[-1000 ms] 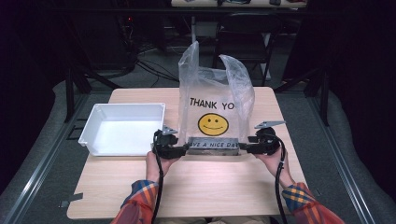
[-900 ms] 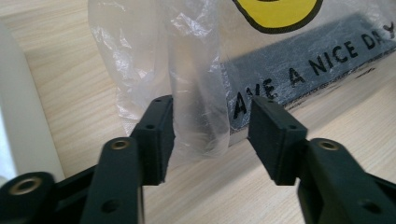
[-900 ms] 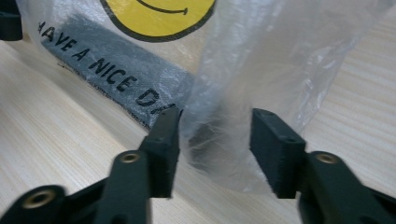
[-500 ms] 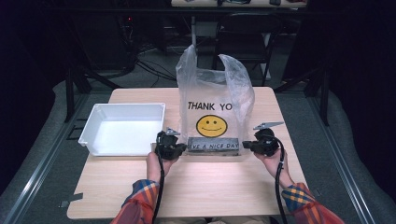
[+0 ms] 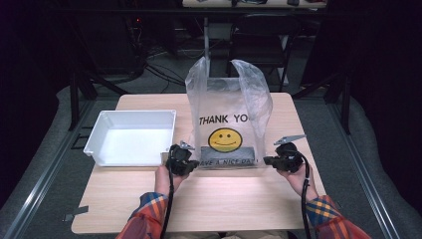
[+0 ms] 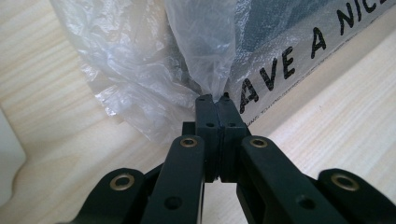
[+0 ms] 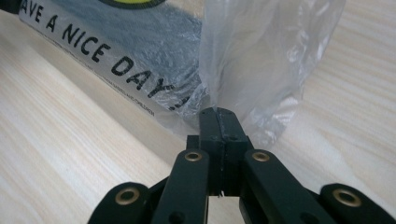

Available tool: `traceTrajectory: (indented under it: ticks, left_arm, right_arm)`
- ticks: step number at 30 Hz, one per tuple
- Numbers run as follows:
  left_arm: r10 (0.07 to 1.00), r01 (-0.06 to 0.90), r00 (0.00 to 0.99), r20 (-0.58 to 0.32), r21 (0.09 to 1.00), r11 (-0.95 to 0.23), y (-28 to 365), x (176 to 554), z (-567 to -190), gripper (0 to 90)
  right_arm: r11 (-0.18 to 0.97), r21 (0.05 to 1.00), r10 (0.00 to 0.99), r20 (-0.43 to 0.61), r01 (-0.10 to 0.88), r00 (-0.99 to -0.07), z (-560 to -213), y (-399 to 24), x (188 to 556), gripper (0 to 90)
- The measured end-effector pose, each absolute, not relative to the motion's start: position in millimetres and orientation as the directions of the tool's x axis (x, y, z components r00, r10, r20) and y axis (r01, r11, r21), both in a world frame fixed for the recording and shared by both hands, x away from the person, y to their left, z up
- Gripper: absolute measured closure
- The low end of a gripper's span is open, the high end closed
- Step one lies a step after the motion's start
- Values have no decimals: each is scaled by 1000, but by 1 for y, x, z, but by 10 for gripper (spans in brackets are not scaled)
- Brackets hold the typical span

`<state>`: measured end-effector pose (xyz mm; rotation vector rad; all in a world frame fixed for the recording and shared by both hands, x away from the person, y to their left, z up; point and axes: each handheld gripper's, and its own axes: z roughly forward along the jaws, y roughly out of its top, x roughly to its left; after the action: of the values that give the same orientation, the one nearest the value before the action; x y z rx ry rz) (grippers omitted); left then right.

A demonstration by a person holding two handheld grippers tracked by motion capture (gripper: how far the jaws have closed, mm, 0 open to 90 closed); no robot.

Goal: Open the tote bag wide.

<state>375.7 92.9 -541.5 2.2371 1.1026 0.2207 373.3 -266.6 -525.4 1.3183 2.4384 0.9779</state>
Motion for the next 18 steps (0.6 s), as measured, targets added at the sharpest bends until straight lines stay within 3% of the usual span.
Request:
traceTrajectory:
  ticks: [10, 18]
  left_arm:
    - [740, 661, 663, -116, 555, -505, 93, 366, -546, 900]
    - [731, 662, 675, -98, 517, -542, 90, 361, -548, 897]
  right_arm:
    - [442, 595, 792, 92, 671, -603, -526, -267, 363, 900]
    - [446, 577, 782, 120, 685, -611, -531, -266, 357, 900]
